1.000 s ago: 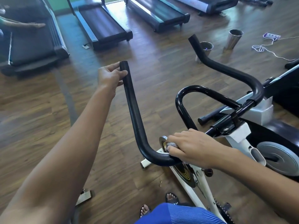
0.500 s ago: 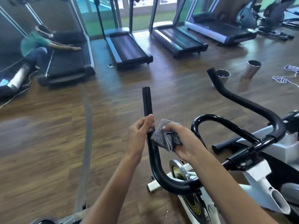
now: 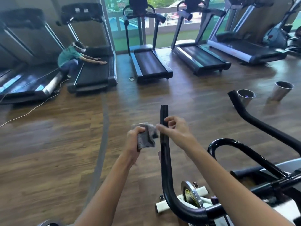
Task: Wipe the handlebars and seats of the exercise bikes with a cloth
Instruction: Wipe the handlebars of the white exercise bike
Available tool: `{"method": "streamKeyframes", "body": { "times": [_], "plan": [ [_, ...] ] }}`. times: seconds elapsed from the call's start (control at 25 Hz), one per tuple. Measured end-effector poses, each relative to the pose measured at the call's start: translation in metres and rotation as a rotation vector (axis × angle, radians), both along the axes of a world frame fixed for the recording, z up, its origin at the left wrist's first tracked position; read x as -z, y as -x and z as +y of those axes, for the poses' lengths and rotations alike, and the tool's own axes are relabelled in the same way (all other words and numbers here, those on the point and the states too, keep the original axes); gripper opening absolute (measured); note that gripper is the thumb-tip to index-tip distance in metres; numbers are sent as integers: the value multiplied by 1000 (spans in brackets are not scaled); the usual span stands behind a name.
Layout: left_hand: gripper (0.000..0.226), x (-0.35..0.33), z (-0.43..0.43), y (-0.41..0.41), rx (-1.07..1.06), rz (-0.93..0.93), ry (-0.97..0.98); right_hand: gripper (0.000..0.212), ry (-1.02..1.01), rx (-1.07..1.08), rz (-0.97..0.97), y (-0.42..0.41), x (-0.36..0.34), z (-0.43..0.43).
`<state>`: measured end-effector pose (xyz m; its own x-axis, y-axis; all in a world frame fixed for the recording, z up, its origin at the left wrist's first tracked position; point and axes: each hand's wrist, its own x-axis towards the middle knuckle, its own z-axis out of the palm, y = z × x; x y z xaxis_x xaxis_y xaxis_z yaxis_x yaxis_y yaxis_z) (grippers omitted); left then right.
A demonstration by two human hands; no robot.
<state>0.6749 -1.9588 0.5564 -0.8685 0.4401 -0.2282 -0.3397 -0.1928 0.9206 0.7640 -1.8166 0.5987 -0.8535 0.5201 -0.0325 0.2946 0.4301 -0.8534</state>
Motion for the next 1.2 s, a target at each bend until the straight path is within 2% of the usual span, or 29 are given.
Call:
{"method": "streamKeyframes", "body": {
  "times": [0.08, 0.12, 0.2, 0.28, 0.36, 0.4, 0.48, 0.56, 0.76, 0.92, 1.08, 1.2],
  "plan": [
    [12, -10, 10, 16, -224, 48, 80, 28, -78, 75, 110, 18, -6, 20],
    [18, -19, 18, 20, -239, 73, 138, 27, -132, 91, 132, 28, -8, 27],
    [34, -27, 44, 30, -163, 157, 304, 25, -195, 69, 147, 45, -9, 32],
    [23, -26, 69, 36, -72, 195, 379, 22, -223, 50, 170, 56, -5, 34],
    [15, -31, 82, 32, -9, 139, 338, 21, -240, 62, 194, 61, -2, 37],
    [25, -31, 84, 32, 48, 96, 263, 21, -251, 70, 196, 63, -1, 39],
    [58, -34, 86, 33, 150, -1, 92, 22, -247, 81, 202, 67, 2, 43],
    [72, -35, 95, 40, 123, -32, 25, 23, -224, 84, 199, 70, 1, 44],
    [46, -9, 116, 43, -60, 66, 192, 15, -176, 60, 160, 73, 0, 53],
    [47, 33, 96, 24, -16, 57, 169, 12, -161, 70, 144, 75, 4, 54],
    [63, -2, 122, 55, -114, 205, 352, 15, -174, 73, 163, 75, 3, 53],
    [63, 1, 126, 55, -151, 223, 397, 15, -123, 70, 164, 74, 1, 54]
  ]
}}
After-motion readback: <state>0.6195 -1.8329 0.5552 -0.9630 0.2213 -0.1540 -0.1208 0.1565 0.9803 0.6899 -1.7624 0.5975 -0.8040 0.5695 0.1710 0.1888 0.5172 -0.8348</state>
